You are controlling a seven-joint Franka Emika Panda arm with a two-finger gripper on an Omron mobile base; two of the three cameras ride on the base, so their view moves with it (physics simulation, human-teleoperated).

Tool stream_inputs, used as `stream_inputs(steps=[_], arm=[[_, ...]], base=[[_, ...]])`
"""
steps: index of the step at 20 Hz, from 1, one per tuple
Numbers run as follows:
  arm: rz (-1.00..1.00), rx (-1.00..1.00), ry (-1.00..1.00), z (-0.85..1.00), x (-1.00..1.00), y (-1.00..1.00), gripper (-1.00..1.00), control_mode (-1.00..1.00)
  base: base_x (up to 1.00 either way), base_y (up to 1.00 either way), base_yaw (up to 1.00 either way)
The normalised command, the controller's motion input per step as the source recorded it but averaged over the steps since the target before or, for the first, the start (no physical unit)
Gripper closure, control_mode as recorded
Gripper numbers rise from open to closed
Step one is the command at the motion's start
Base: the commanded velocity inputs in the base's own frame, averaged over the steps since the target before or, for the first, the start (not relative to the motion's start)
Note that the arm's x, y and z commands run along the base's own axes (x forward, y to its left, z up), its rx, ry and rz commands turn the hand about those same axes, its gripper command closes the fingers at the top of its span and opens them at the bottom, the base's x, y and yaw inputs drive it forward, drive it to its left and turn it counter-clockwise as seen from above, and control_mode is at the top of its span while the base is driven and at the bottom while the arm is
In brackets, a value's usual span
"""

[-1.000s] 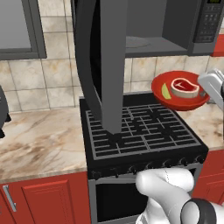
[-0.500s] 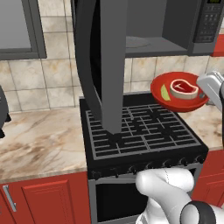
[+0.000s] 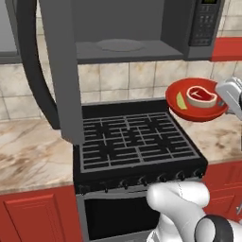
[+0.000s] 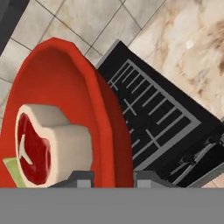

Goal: The microwave is finished heating the steak and lemon wedge. Take the bowl containing the food and place it on the dining counter.

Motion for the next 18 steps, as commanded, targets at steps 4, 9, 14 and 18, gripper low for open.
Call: stream_inputs(steps=[4,9,14,18], arm=[[0.00,0.00,0.00,0.00,0.00,0.00,1.00,1.00],[0.00,0.00,0.00,0.00,0.00,0.00,1.00,1.00],[0.00,0.00,0.00,0.00,0.00,0.00,1.00,1.00],[0.00,0.00,0.00,0.00,0.00,0.00,1.00,1.00]], base=[[-0.49,-0.48,0.33],[-0.73,-0.13,0.67],[-0.73,-0.04,0.92],[-0.62,-0.05,0.98]])
